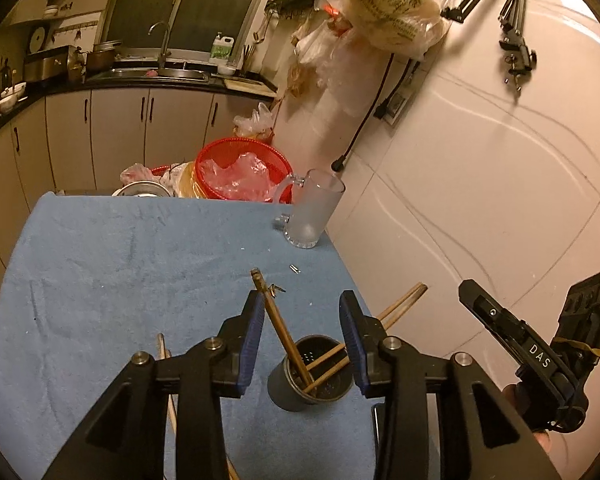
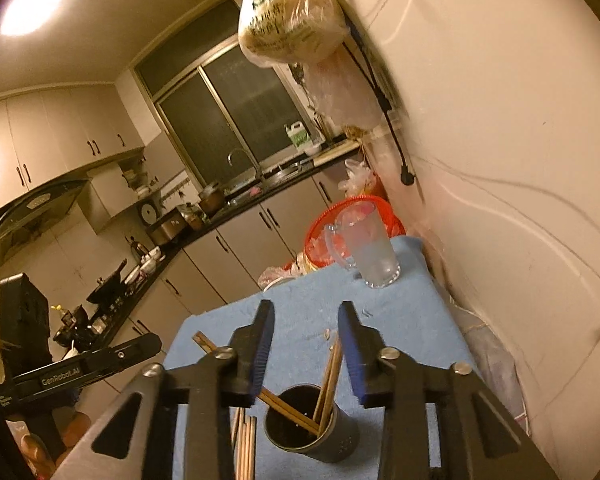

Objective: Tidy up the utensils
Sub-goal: 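Lower both chopsticks into the holder and open both grippers, then move both open grippers down to the chopsticks on the towel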

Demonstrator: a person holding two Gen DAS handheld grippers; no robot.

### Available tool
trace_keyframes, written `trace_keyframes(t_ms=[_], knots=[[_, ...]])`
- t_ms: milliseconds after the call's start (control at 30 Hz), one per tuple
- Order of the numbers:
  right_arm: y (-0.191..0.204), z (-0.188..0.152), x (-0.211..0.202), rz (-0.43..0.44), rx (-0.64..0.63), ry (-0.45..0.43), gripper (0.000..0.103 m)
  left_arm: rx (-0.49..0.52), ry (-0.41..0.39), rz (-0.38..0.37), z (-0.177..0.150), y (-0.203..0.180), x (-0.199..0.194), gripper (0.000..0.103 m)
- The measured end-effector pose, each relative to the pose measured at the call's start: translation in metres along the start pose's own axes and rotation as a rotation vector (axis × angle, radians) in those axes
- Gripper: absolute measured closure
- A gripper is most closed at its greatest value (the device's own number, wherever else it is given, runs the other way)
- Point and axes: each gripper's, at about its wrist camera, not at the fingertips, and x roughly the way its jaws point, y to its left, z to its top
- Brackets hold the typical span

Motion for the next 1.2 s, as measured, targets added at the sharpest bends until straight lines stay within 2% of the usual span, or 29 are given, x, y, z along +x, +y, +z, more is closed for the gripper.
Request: trace_keyframes(t_ms=[167,233,367,500,600,667,700,733,900,1033,1100,1200], knots=[[0.013,-0.009,-0.021,0.048,-0.03,-0.011,0.067,-0.012,-0.037,0.003,-0.009,0.015,-0.028,0.063],[0.021,-0.021,-0.025,0.08,-0.052,0.016,0.067,-0.027,-0.037,0.018,-0.019,0.028,-0.037,0.062],[0.04,-0.053,-0.015,0.119,-0.117,0.114,0.067,-0.057,0.013,0.086,-0.046,0.063,-0.035,0.062],[0.056,-0.094,0.005,0.125,-0.182,0.214,0.067,-0.15,0.147,0.157,-0.085,0.112,-0.004,0.062],[0.059,-0.117,0.023,0.114,-0.183,0.286,0.067,-0.22,0.244,0.16,-0.103,0.139,0.028,0.063],[0.061,-0.131,0.033,0.114,-0.177,0.33,0.067,-0.239,0.276,0.158,-0.106,0.146,0.045,0.069],[0.061,-0.135,0.035,0.112,-0.179,0.338,0.067,-0.239,0.302,0.161,-0.105,0.148,0.059,0.079],[0.061,-0.138,0.036,0.109,-0.183,0.343,0.067,-0.239,0.32,0.166,-0.103,0.15,0.068,0.079],[0.057,-0.146,0.039,0.092,-0.193,0.358,0.067,-0.206,0.358,0.168,-0.085,0.146,0.112,0.079],[0.052,-0.145,0.043,0.076,-0.187,0.369,0.067,-0.158,0.39,0.224,-0.074,0.138,0.142,0.079],[0.05,-0.144,0.044,0.073,-0.184,0.373,0.067,-0.142,0.406,0.282,-0.074,0.14,0.153,0.079],[0.051,-0.144,0.045,0.074,-0.187,0.38,0.067,-0.137,0.414,0.298,-0.075,0.144,0.166,0.081]])
